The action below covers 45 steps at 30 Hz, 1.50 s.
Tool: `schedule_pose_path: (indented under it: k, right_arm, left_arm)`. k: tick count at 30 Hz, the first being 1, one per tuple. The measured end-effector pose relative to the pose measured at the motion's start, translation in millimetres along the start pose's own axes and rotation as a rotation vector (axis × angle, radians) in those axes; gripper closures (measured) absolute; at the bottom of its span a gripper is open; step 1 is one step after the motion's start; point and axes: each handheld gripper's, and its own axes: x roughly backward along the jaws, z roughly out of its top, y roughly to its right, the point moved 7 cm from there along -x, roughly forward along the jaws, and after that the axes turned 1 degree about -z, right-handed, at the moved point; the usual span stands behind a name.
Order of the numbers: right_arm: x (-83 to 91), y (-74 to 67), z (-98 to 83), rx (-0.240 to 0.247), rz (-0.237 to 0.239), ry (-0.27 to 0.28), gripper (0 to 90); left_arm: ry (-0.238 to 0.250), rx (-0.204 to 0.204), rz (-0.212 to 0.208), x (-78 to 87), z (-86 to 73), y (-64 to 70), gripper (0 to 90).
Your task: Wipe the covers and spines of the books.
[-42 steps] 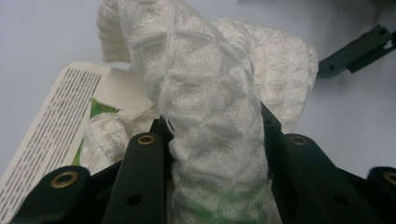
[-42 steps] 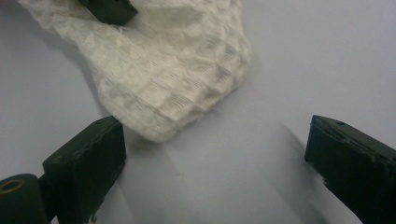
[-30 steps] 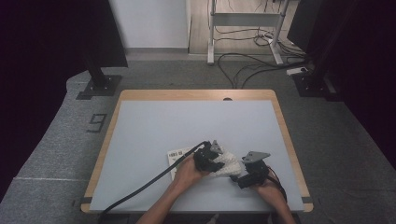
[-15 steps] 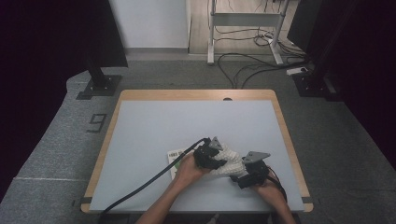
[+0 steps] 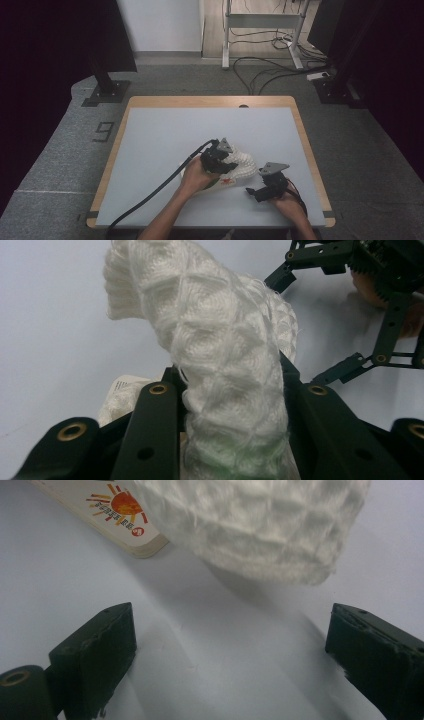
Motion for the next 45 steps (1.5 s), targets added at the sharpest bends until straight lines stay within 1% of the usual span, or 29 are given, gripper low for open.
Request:
schedule_pose_path:
  k: [8,13,19,24,30,37,39,42,45]
  right_arm:
    - [0.2,-0.2,0.0,0.001,0.001,0.001,5.9]
    - [0.3,-0.3,0.0,0.002,0.003,0.000,6.0]
    - [0.3,-0.3,0.0,0.002,0.003,0.001,6.2]
    - [0.3,-0.4,0.0,0.002,0.003,0.002,6.3]
    - [0.4,-0.4,0.0,0.002,0.004,0.001,6.3]
    - [0.3,-0.4,0.0,0.003,0.003,0.001,6.3]
    - [0.3,-0.4,0.0,0.003,0.003,0.001,6.3]
    - [0.3,-0.4,0.0,0.003,0.003,0.001,6.3]
    - [0.3,-0.4,0.0,0.003,0.004,0.001,6.3]
  left_arm:
    - [0.006,0.002,0.007,8.0,0.6,-4.5,65.7]
    - [0.005,-0.005,0.031,18.5,-0.2,-9.7,65.4]
    - [0.005,0.008,0.058,32.2,-5.9,-19.2,65.1]
    - [0.018,0.030,0.072,44.9,-12.0,-27.9,65.1]
    - [0.029,0.062,0.106,63.3,-21.7,-42.6,65.1]
    - [0.043,0.109,0.144,82.0,-37.7,-59.6,65.2]
    - [0.042,0.121,0.162,87.2,-43.2,-64.5,65.2]
    - [0.053,0.149,0.177,96.1,-50.9,-71.9,65.2]
    - [0.053,0.163,0.198,105.3,-58.4,-78.8,65.2]
